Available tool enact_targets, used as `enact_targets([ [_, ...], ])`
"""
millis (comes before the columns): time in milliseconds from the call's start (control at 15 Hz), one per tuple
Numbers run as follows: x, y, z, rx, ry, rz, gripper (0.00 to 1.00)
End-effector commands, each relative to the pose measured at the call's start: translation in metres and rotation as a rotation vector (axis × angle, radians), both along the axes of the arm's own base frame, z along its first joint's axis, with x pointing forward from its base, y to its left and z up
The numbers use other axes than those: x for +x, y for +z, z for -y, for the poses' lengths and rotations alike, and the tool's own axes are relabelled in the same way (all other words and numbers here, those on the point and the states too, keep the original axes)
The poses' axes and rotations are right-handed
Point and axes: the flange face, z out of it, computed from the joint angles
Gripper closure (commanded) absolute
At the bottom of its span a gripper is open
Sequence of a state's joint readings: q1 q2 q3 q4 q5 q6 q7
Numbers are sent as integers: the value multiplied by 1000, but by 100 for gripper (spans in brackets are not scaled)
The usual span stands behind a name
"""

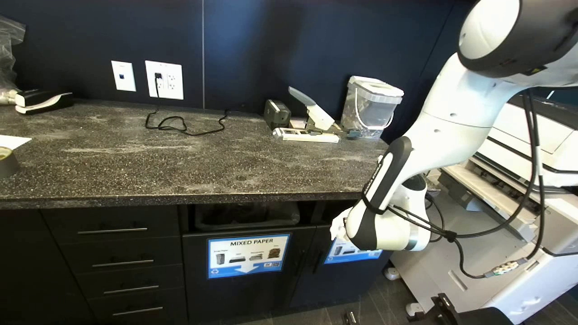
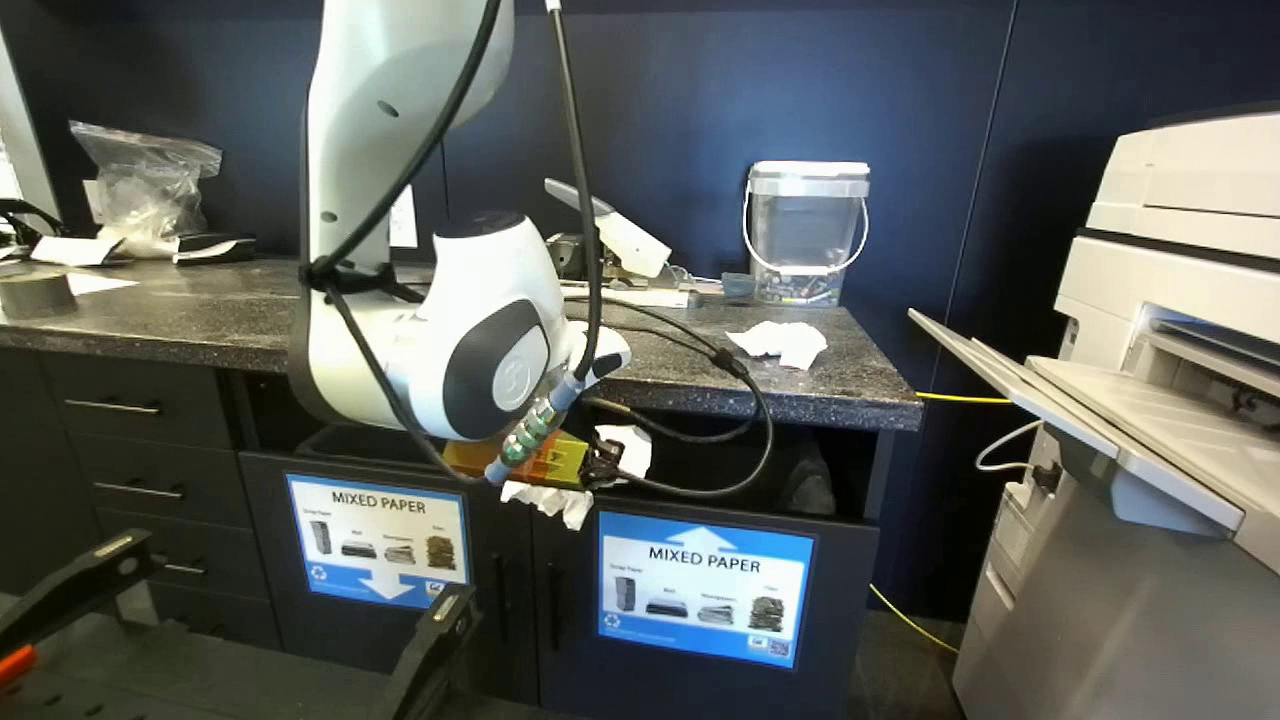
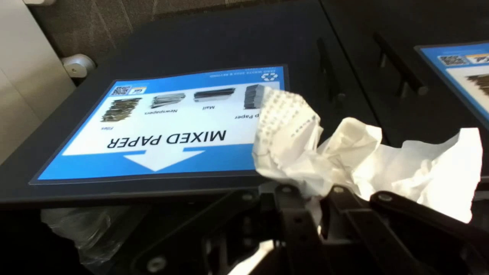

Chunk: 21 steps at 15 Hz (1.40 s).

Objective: Put the papers in the bin to the right

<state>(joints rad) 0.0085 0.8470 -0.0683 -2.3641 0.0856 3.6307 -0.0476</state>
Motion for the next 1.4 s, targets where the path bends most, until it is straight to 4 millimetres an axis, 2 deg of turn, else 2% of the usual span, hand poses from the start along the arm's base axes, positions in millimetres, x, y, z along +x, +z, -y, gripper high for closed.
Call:
enact_targets([
  [0,27,-13,2,-26,-83,118,88],
  [333,55,-19,2,-32,-140,275,87],
  [800,58,-49,-3,48,-168,461,87],
  [1333,89,-76,4,108,-173,539,87],
])
